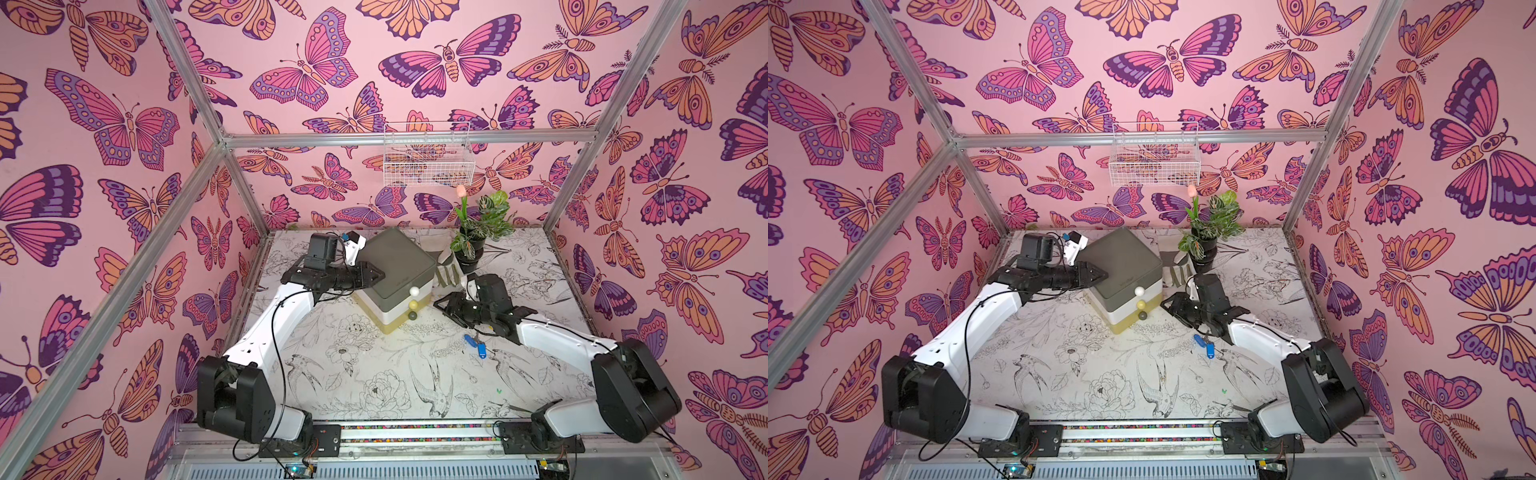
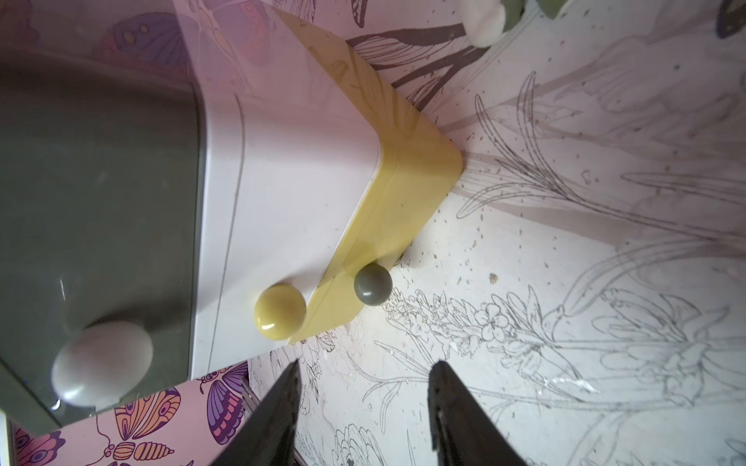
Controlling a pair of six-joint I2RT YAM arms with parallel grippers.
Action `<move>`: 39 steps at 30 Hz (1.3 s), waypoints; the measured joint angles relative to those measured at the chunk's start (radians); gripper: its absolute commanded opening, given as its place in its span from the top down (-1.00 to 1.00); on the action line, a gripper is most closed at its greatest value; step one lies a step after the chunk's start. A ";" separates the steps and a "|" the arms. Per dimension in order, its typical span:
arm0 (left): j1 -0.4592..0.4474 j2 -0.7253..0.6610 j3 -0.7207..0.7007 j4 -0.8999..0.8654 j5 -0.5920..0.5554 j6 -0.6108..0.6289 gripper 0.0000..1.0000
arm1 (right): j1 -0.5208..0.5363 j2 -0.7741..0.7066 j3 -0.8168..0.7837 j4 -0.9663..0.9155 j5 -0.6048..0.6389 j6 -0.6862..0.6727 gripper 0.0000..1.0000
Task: Take the keys out of the drawer
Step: Close the drawer in the storage box.
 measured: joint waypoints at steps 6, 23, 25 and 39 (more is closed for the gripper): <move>0.000 -0.017 -0.013 -0.002 0.002 -0.001 0.27 | 0.011 -0.036 -0.069 0.002 -0.041 0.001 -0.09; 0.001 -0.042 -0.034 -0.005 0.021 -0.003 0.26 | 0.124 0.216 -0.058 0.203 -0.111 0.043 -0.08; 0.001 -0.042 -0.034 -0.005 0.021 -0.003 0.26 | 0.124 0.244 -0.042 0.220 -0.117 0.048 -0.08; 0.001 -0.042 -0.034 -0.006 0.025 -0.003 0.26 | 0.124 0.367 0.060 0.293 -0.131 0.050 -0.05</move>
